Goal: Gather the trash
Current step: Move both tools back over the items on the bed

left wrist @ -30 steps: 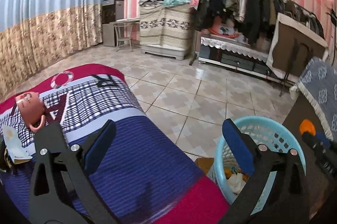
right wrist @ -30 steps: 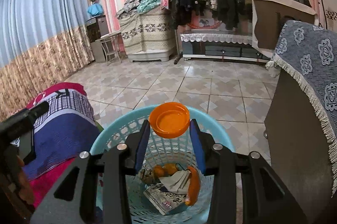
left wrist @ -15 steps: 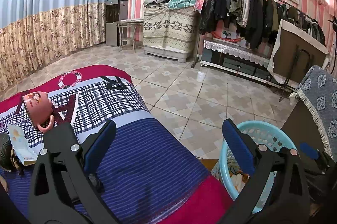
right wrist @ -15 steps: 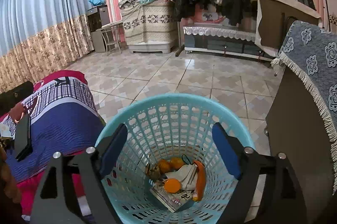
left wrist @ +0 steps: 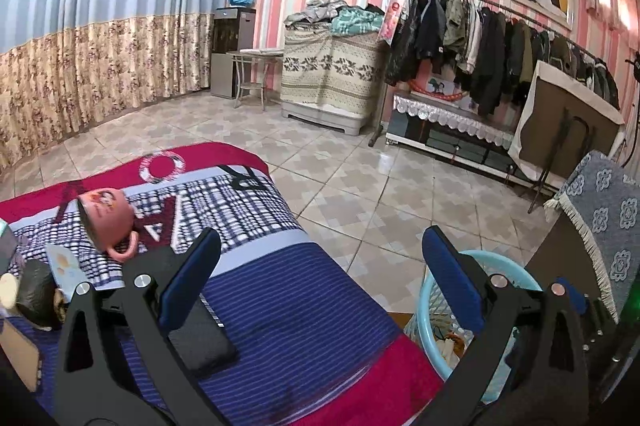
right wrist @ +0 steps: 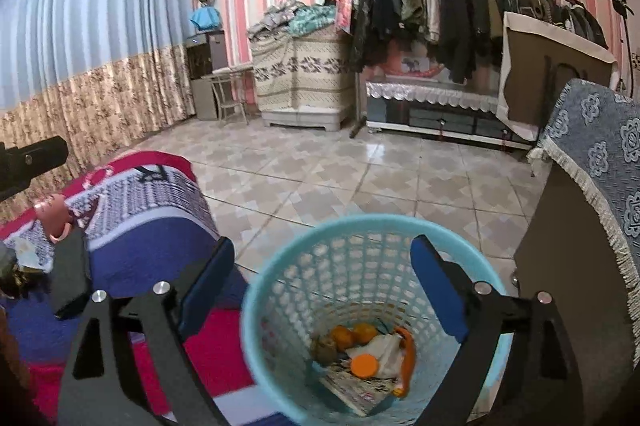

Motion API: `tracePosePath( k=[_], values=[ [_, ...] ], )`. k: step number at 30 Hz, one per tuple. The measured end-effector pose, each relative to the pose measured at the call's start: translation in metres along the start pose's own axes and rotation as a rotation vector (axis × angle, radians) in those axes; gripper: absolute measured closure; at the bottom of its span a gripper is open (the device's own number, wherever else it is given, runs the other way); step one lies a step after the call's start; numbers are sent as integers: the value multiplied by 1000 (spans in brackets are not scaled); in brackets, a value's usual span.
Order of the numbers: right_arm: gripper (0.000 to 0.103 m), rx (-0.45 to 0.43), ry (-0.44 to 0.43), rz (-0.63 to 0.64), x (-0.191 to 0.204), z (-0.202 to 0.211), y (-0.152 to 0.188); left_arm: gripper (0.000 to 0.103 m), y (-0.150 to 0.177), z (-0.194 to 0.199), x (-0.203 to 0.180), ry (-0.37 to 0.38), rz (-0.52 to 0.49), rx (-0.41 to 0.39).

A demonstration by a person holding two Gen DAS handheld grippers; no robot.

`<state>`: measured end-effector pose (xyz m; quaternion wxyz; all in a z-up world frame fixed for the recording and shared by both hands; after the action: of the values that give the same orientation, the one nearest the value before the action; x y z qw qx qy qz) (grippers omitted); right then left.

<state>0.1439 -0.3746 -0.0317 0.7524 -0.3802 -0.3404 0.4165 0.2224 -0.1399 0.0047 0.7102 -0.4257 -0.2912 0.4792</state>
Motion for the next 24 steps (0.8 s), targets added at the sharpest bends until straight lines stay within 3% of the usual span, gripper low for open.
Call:
tracePosePath(
  k=[3,9,15,24],
  values=[
    [15,-15,-32,25,21,4,-1,6,0,14,14,-40,-5,-19],
    [15,-17,-112,103,71,7,6,6,18,37,67,-72,91,4],
    [15,-21,-205,173,120,19,18,6,44,72,123,-222,71,9],
    [15,24,-299,302,183,26,53,6,96,99,204,-356,115,84]
  ],
)
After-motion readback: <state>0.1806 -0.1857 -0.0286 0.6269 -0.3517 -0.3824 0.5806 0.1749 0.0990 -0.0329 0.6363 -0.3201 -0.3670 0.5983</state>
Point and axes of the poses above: each gripper's, at about its wrist camera, not at the fingertips, and z roughly against the way its jaws point, x to its left, y to its underside, the point moved 3 cm from there along -z, roughly the way its jaws point, and after that the axes turned 9 degrees about -z, right-handed, at the moved point
